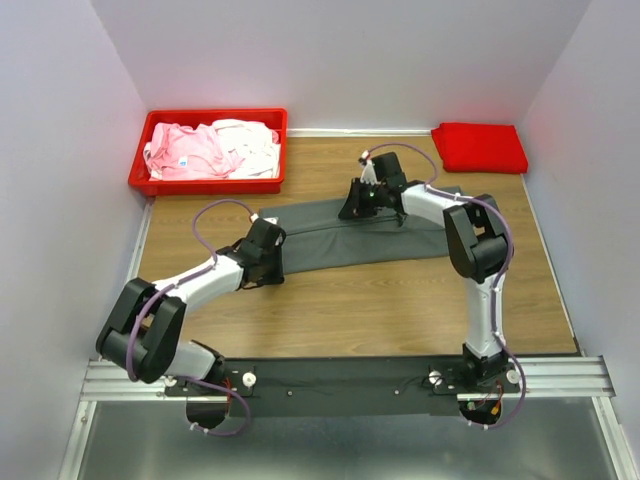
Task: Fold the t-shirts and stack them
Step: Fold the tshirt
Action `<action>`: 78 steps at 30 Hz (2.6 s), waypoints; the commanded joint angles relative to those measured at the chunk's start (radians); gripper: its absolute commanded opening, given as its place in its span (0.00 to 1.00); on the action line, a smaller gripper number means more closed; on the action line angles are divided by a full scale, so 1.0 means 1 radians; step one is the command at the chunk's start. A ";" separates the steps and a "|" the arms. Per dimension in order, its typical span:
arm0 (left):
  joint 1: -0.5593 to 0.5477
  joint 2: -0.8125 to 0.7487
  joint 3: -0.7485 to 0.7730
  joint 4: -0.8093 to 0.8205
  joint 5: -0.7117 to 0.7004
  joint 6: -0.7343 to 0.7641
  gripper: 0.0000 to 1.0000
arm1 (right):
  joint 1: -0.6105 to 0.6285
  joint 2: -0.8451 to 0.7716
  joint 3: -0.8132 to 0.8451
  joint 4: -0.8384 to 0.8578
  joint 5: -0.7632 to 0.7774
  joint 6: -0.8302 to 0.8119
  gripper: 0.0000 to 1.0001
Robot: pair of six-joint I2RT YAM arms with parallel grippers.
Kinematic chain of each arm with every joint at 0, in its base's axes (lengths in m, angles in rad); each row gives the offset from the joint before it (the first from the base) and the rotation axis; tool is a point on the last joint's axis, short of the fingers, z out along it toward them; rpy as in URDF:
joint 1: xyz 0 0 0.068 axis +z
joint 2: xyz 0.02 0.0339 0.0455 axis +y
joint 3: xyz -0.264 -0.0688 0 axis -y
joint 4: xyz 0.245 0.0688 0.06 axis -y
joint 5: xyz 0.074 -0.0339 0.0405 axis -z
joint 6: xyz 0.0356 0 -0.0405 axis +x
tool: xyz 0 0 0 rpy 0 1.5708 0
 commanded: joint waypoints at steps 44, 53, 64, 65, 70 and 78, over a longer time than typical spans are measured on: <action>0.197 0.044 0.016 0.061 0.079 0.009 0.35 | -0.395 -0.500 -0.584 0.007 -0.137 0.016 0.26; 0.198 0.003 -0.005 0.038 0.072 0.015 0.35 | -0.382 -0.321 -0.439 0.076 -0.142 0.076 0.25; 0.197 -0.007 -0.028 0.050 0.076 0.013 0.35 | -0.379 -0.234 -0.281 0.067 0.004 0.098 0.27; 0.195 -0.005 -0.028 0.052 0.077 0.013 0.35 | -0.364 -0.246 -0.268 0.062 0.019 0.084 0.30; 0.195 0.007 -0.022 0.058 0.085 0.019 0.35 | -0.287 -0.270 -0.198 -0.041 0.203 0.001 0.34; 0.185 0.003 -0.025 0.064 0.089 0.021 0.35 | -0.227 -0.233 -0.147 -0.078 0.401 -0.051 0.34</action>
